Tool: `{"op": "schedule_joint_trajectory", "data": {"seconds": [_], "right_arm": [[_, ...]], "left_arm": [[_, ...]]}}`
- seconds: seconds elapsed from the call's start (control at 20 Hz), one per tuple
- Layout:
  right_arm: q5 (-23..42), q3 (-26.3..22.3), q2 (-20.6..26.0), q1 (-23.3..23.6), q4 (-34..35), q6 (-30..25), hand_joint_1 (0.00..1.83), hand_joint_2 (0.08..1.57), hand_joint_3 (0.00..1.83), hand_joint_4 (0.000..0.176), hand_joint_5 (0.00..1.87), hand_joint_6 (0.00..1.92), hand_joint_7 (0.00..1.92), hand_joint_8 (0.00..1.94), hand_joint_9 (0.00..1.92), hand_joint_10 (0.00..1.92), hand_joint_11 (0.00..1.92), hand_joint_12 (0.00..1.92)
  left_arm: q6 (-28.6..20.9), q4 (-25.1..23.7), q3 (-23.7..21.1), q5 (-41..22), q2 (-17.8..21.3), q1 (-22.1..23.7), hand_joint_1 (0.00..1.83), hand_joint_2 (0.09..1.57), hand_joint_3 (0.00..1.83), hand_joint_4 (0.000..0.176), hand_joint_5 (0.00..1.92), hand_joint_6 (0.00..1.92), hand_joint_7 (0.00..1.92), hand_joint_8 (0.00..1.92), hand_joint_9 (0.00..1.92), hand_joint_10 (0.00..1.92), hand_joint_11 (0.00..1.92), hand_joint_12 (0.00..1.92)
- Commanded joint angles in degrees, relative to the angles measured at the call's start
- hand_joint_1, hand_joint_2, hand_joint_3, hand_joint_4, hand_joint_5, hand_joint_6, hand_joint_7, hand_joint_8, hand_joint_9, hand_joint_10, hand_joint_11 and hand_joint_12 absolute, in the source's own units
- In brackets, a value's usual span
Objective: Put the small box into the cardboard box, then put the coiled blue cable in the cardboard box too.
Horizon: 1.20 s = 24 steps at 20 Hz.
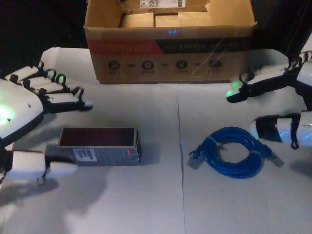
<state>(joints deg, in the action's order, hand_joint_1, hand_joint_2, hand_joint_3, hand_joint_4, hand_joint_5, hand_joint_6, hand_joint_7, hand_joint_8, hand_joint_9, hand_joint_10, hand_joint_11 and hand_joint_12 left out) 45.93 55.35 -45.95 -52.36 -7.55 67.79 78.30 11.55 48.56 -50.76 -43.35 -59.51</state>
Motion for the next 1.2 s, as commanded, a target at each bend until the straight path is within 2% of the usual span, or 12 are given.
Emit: {"op": "schedule_joint_trajectory", "data": {"seconds": [0.0, 0.05, 0.35, 0.55, 0.6, 0.7, 0.75, 0.8, 0.85, 0.9, 1.05, 1.15], "right_arm": [[6.7, 0.2, -0.1, 0.6, 1.1, -0.2, 0.22, 1.18, 0.0, 0.107, 0.42, 0.0, 0.32, 0.0, 0.48, 0.0, 0.11, 0.96], [6.7, 0.2, -0.1, 0.6, 1.0, -0.2, 0.24, 1.07, 0.0, 0.175, 0.04, 0.0, 0.0, 0.0, 0.01, 0.0, 0.0, 0.07], [6.7, 0.1, -0.1, 0.7, 1.0, -0.2, 0.31, 0.94, 0.0, 0.176, 0.0, 0.0, 0.0, 0.0, 0.0, 0.0, 0.0, 0.0], [6.7, 0.1, -0.3, 0.7, 1.0, -0.2, 0.35, 1.0, 0.01, 0.176, 0.0, 0.0, 0.0, 0.0, 0.0, 0.0, 0.0, 0.0], [6.7, 0.1, -0.3, 0.7, 1.0, -0.2, 0.37, 1.0, 0.01, 0.176, 0.0, 0.0, 0.0, 0.0, 0.0, 0.0, 0.0, 0.0], [6.7, 0.2, -0.3, 0.7, 1.0, -0.2, 0.37, 1.01, 0.01, 0.176, 0.0, 0.0, 0.0, 0.0, 0.0, 0.0, 0.0, 0.0], [6.7, 0.2, -0.2, 0.7, 1.0, -0.2, 0.37, 1.01, 0.01, 0.176, 0.0, 0.0, 0.0, 0.0, 0.0, 0.0, 0.0, 0.0], [6.7, 0.1, -0.1, 0.7, 1.0, -0.2, 0.36, 1.03, 0.01, 0.176, 0.0, 0.0, 0.0, 0.0, 0.0, 0.0, 0.0, 0.0], [6.7, 0.1, 0.0, 0.7, 1.0, -0.2, 0.37, 1.03, 0.01, 0.176, 0.0, 0.0, 0.0, 0.0, 0.0, 0.0, 0.0, 0.0], [6.7, 0.1, 0.0, 0.7, 1.1, -0.2, 0.38, 1.03, 0.01, 0.176, 0.0, 0.0, 0.0, 0.0, 0.0, 0.0, 0.0, 0.0], [6.7, 0.1, 0.0, 0.7, 1.4, -0.2, 0.31, 1.06, 0.02, 0.176, 0.0, 0.0, 0.0, 0.0, 0.0, 0.0, 0.0, 0.0], [6.7, 0.1, 0.0, 0.7, 1.4, -0.2, 0.31, 1.08, 0.01, 0.176, 0.0, 0.0, 0.0, 0.0, 0.0, 0.0, 0.0, 0.0]], "left_arm": [[0.1, -0.4, 0.1, -6.8, -0.1, 0.7, 0.48, 1.0, 0.0, 0.176, 0.32, 0.0, 0.19, 0.0, 0.19, 0.0, 0.0, 0.58], [0.1, -0.4, 0.1, -6.8, -0.1, 0.7, 0.38, 0.98, 0.0, 0.176, 0.15, 0.0, 0.03, 0.0, 0.04, 0.0, 0.0, 0.24], [0.1, -0.4, 0.4, -6.8, -0.9, 1.0, 0.48, 0.88, 0.0, 0.176, 0.06, 0.02, 0.0, 0.0, 0.0, 0.0, 0.01, 0.02], [0.1, -0.4, 3.2, -3.6, -5.1, 3.9, 0.73, 0.82, 0.0, 0.176, 0.2, 0.0, 0.19, 0.0, 0.23, 0.01, 0.25, 0.16], [0.1, -0.4, 4.1, -2.6, -6.4, 4.8, 0.74, 0.91, 0.01, 0.173, 0.29, 0.01, 0.31, 0.01, 0.33, 0.0, 0.27, 0.34], [0.0, -0.3, 5.1, -1.6, -8.0, 5.9, 0.97, 1.11, 0.0, 0.01, 0.67, 0.02, 0.71, 0.02, 0.72, 0.05, 0.4, 0.92], [-0.4, -0.5, 5.3, -2.0, -8.3, 6.3, 1.17, 1.2, 0.0, 0.0, 0.83, 1.07, 0.8, 1.32, 0.83, 0.61, 0.61, 1.25], [-1.3, -1.1, 5.2, -2.9, -8.1, 6.3, 1.33, 1.2, 0.0, 0.0, 0.87, 0.94, 0.72, 1.37, 0.79, 1.46, 0.74, 1.4], [-2.1, -1.4, 5.1, -3.7, -7.5, 6.3, 1.35, 1.2, 0.0, 0.0, 0.86, 0.94, 0.71, 1.35, 0.8, 1.5, 0.75, 1.4], [-3.7, -2.0, 5.0, -4.6, -6.5, 6.3, 1.2, 1.18, 0.0, 0.0, 0.91, 1.03, 0.8, 1.34, 0.9, 1.13, 0.87, 1.43], [-10.0, -4.1, 5.6, -8.5, -4.0, 6.3, 1.2, 1.16, 0.0, 0.0, 0.95, 0.96, 0.84, 1.29, 0.93, 1.02, 0.82, 1.44], [-14.6, -5.6, 6.0, -12.6, -2.0, 6.3, 1.23, 1.11, 0.0, 0.0, 1.08, 0.74, 0.93, 1.16, 1.04, 0.81, 0.87, 1.39]]}}
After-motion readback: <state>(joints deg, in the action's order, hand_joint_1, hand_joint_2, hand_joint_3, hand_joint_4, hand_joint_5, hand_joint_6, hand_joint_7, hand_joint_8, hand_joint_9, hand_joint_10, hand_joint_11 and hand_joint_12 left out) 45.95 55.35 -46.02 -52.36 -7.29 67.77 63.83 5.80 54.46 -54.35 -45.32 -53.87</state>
